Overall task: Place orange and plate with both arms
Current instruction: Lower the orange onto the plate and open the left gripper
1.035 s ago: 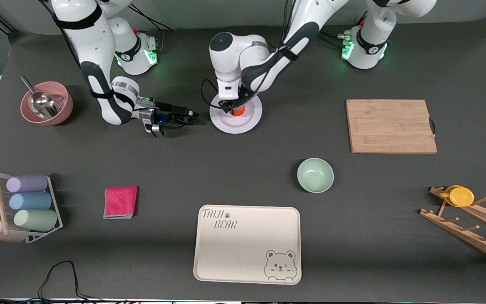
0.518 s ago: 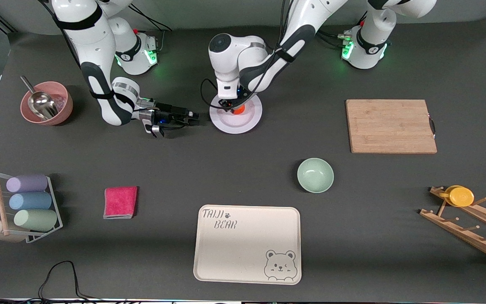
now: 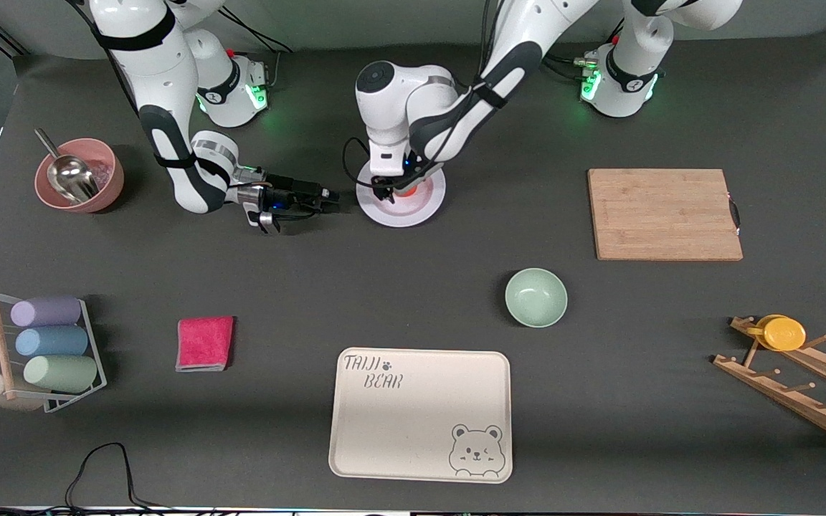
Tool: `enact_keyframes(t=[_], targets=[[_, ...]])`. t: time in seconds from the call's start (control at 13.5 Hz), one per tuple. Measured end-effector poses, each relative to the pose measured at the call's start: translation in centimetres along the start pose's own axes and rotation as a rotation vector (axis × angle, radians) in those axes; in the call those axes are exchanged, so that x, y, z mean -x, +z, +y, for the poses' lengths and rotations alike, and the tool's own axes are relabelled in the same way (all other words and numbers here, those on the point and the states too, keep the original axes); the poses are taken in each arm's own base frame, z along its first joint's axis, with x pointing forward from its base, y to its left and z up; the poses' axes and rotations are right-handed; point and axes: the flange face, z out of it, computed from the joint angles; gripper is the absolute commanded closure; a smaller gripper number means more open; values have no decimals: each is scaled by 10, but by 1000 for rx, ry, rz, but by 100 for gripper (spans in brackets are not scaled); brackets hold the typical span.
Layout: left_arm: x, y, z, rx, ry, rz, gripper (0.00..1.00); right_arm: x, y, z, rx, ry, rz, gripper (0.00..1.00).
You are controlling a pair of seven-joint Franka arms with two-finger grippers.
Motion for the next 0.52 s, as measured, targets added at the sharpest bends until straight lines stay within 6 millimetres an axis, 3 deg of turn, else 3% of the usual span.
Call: enact_keyframes(t=[0.3, 0.52], targets=[[-80, -40, 7, 28, 57, 28, 0, 9, 17, -1, 3, -4, 3, 0], [-134, -54, 0, -15, 143, 30, 0, 18, 29, 2, 10, -30, -2, 0]])
